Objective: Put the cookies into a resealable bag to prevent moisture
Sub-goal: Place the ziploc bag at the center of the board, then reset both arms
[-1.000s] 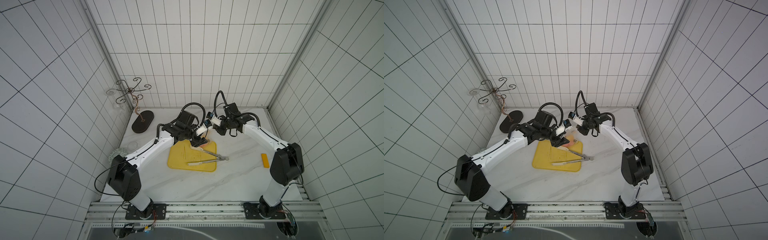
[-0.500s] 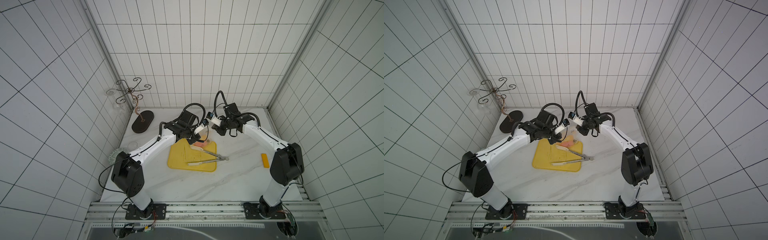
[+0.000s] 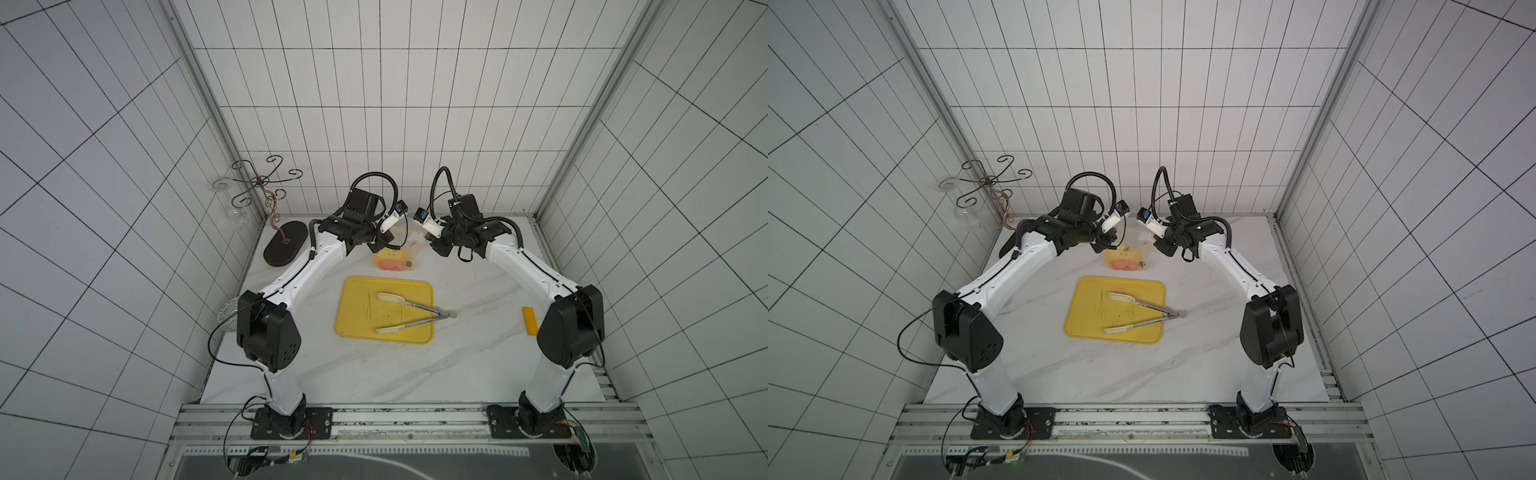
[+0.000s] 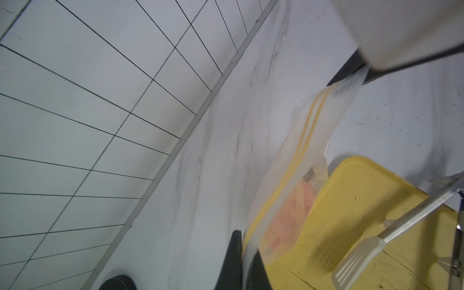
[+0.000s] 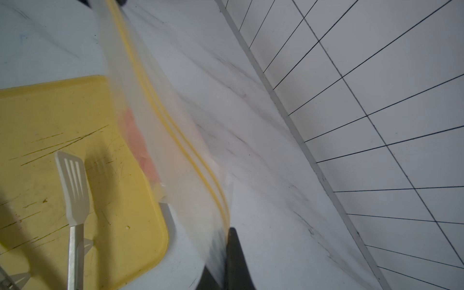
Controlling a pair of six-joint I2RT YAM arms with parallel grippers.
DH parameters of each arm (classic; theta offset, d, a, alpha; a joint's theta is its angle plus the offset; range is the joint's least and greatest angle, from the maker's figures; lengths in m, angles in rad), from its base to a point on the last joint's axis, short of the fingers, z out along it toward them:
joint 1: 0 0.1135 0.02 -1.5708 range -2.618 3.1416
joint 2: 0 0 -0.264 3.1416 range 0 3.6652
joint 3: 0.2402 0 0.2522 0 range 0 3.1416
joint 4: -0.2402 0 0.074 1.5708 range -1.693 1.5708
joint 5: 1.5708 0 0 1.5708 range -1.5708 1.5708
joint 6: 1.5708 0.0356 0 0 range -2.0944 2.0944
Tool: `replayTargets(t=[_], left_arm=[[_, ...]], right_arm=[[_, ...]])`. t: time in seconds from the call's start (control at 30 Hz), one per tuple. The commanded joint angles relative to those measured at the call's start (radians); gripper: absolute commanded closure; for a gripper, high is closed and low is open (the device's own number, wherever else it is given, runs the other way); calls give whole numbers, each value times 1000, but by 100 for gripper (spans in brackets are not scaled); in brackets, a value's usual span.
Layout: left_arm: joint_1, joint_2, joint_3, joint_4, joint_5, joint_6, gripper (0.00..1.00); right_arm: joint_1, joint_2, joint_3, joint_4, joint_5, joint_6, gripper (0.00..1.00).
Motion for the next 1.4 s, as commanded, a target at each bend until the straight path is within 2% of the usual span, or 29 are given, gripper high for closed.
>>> replayTargets(t=[0.0,0.3,0.4,0.5,0.53,0.57,0.63,0.7,0.77,0.87,0.93,0.97,1.07,1.13,1.23,1.3,1.37], left_arm=[[21,55,39,75,19,66,99],[65,115,-36,133,156,50,99],[74,124,-35,125,177,38,90],[90,109,-23,98,228,12,72],[99,94,-26,94,250,-7,64],[109,73,-34,95,271,-31,56],[135,25,-59,107,283,-89,36],[173,-34,-97,122,281,-172,33],[227,-112,-176,158,266,-286,32],[328,-250,-383,305,193,-467,24],[394,-329,-561,480,139,-588,12],[413,-363,-662,561,110,-618,3],[418,-402,-917,764,-84,-660,3],[420,-389,-1035,896,-217,-689,3],[422,-332,-1106,1050,-318,-681,3],[424,-278,-1086,1062,-366,-688,3],[433,-249,-1086,1089,-342,-681,3]], right_arm=[[-14,45,105,43,59,8,100],[-24,123,74,45,29,24,99],[-25,129,71,35,30,31,85],[-37,105,68,35,-8,56,68],[-43,90,66,36,-23,71,63],[-52,72,60,37,-37,84,51],[-73,28,32,39,-74,112,36],[-111,-44,-31,76,-114,175,22],[-177,-148,-146,190,-137,284,1],[-306,-298,-394,405,-132,464,0],[-399,-389,-598,596,-93,592,1],[-436,-433,-714,710,-31,649,0],[-500,-514,-997,978,157,727,0],[-522,-538,-1121,1073,218,748,1],[-532,-522,-1253,1200,246,774,0],[-532,-490,-1302,1270,238,768,0],[-533,-451,-1334,1325,263,773,1]])
